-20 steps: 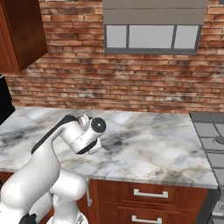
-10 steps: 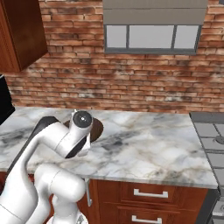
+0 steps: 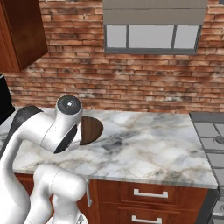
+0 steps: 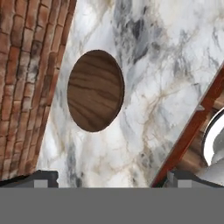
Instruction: Clear the mugs and bowl far away from the sink.
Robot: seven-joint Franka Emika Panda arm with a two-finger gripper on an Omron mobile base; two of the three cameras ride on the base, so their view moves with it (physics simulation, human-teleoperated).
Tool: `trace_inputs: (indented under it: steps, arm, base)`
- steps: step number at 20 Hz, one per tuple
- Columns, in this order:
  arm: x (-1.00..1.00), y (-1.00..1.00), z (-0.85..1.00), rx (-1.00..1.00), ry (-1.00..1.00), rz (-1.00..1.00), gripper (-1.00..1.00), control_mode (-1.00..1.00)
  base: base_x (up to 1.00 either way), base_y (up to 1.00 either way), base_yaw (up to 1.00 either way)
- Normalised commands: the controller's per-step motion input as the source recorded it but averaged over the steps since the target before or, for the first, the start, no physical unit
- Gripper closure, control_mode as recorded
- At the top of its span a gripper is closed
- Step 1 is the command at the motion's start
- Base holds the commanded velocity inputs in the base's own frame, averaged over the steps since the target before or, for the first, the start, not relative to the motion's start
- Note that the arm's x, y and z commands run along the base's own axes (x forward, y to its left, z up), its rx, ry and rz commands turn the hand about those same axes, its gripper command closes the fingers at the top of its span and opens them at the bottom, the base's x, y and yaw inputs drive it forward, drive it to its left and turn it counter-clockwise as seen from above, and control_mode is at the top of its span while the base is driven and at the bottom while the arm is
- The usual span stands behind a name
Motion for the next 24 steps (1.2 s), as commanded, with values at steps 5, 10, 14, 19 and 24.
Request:
trace_inputs:
  steps: [5,10,14,19,24]
  arm:
    - [-0.46,0.00,0.35,-0.04,-0.07,0.12,-1.00,-1.00]
    - [-0.17,0.02,0.20,-0.11,0.00,-0.09,-1.00,-1.00]
    - [-0.36,0.00,0.31,-0.09,0.01,-0.26,-1.00,-1.00]
    - [-0.48,0.00,0.16,0.00,0.03,-0.16,-1.00,-1.00]
    - [0.00,0.00,0.00,0.00,0.00,0.00,-1.00,1.00]
  base:
    - [0.00,0.00,0.00]
    - [0.00,0.00,0.00]
    - [0.00,0.00,0.00]
    - [0.00,0.00,0.00]
    - [-0.59,-0.65,-0.35]
